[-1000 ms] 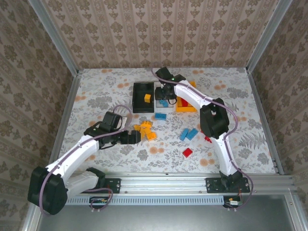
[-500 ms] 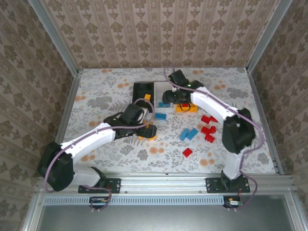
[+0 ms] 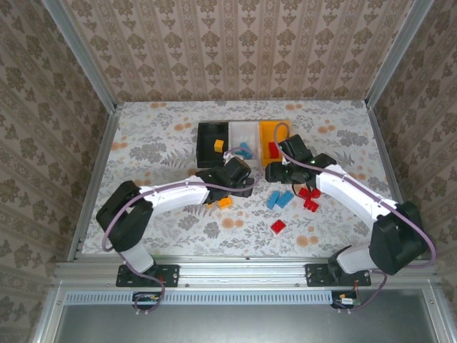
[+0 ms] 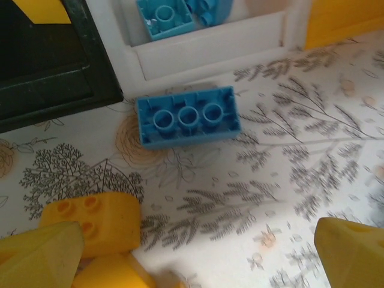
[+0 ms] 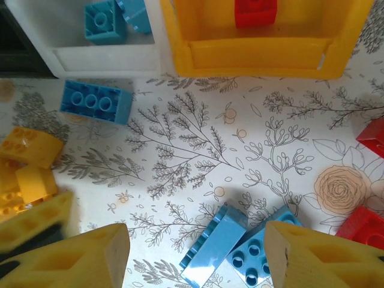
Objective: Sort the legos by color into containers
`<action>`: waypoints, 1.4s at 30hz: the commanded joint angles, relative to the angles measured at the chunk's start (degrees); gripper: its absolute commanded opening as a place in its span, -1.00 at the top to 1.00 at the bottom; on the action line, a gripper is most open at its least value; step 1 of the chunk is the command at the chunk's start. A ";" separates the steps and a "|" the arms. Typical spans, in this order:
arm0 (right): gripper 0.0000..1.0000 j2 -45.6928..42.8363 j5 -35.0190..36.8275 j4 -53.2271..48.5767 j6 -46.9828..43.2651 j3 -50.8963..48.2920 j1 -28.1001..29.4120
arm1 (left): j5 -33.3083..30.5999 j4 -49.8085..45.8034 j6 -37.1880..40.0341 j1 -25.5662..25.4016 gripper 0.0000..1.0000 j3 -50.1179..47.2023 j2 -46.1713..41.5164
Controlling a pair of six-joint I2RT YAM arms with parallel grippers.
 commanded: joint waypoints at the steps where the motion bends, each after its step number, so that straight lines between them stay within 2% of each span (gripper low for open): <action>1: -0.24 -2.87 -1.37 1.45 0.00 -1.13 -1.05 | -4.15 1.50 -3.71 0.49 -1.00 2.58 3.44; 15: -0.23 -1.75 -4.32 3.89 -0.17 -3.61 -2.37 | -1.20 4.97 -3.37 4.53 -0.94 5.96 13.44; 24: -0.23 0.32 -5.33 4.52 0.81 -2.57 -2.38 | 1.71 5.07 -1.83 5.51 -0.82 10.04 19.23; 29: -0.21 2.06 -6.07 4.87 1.31 -2.36 -2.30 | 2.38 5.86 -1.58 5.38 -0.64 10.42 19.88; 31: -0.21 2.25 -6.16 4.99 1.49 -2.35 -2.28 | 2.64 6.22 -1.32 5.38 -0.49 10.42 19.83; 33: -0.21 2.43 -6.18 5.14 1.59 -2.32 -2.27 | 2.80 6.32 -1.22 5.18 -0.44 10.37 19.80; 36: -0.20 2.52 -6.34 5.38 1.95 -2.51 -2.19 | 3.29 6.75 -1.13 4.91 -0.25 10.03 19.65; 42: -0.20 2.86 -6.34 6.09 2.32 -3.30 -1.94 | 3.73 5.97 -0.61 3.59 -0.14 9.22 17.34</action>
